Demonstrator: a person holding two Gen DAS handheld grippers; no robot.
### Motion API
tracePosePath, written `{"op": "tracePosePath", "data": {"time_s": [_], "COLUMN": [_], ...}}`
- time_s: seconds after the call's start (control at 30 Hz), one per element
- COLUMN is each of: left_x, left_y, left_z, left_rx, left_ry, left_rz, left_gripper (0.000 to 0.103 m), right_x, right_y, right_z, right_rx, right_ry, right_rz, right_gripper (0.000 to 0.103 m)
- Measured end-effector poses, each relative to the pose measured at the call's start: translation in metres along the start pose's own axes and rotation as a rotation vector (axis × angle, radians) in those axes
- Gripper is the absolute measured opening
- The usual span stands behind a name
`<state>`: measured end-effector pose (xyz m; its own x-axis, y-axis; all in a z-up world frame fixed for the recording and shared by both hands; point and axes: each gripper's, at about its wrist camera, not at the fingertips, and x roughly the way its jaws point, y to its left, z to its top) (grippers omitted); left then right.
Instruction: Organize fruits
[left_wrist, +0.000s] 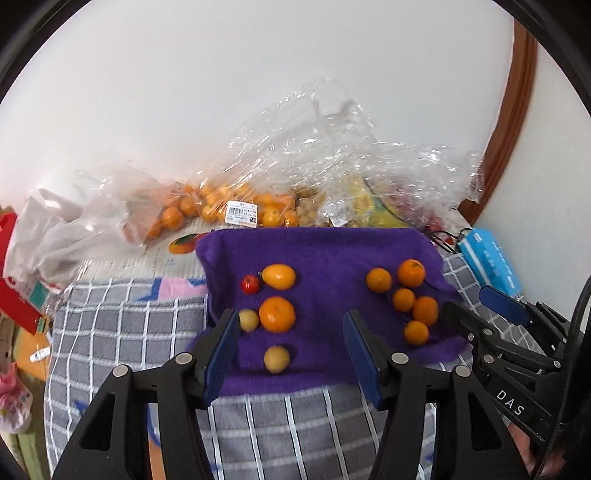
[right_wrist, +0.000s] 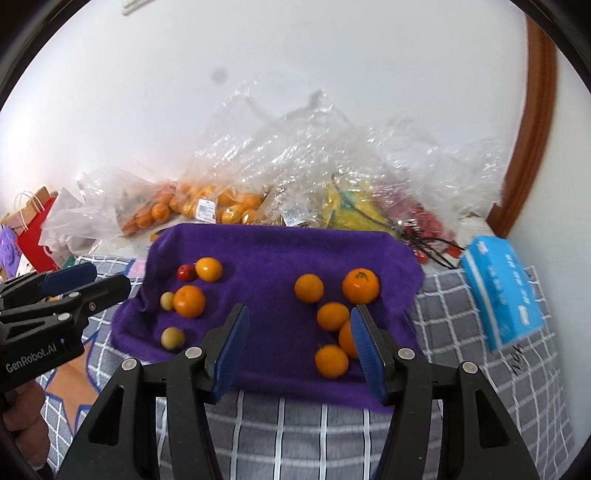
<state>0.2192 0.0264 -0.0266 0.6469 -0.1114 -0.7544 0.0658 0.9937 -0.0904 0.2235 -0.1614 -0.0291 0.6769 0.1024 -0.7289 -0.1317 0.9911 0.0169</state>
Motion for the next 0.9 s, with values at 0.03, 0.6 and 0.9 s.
{"op": "tracePosePath", "data": {"time_s": [0.03, 0.6, 0.9], "left_x": [-0.006, -0.114, -0.154], "left_y": [-0.001, -0.023, -0.029], "left_z": [-0.003, -0.080, -0.116], "left_rx": [0.001, 0.000, -0.019], "left_ry": [-0.005, -0.191, -0.258], "left_rz": [0.003, 0.041, 0.034], "left_gripper": [0.060, 0.082, 0.084], "right_x": [-0.009, -0.126, -0.170], "right_y": [0.001, 0.003, 0.000], "right_z": [-0.004, -0.076, -0.109], "right_rx": [0.001, 0.040, 0.046], "right_ry": [-0.002, -0.134, -0.189], "right_rz": [-0.001, -0.023, -0.021], "right_gripper": [0.057, 0.102, 0.103]}}
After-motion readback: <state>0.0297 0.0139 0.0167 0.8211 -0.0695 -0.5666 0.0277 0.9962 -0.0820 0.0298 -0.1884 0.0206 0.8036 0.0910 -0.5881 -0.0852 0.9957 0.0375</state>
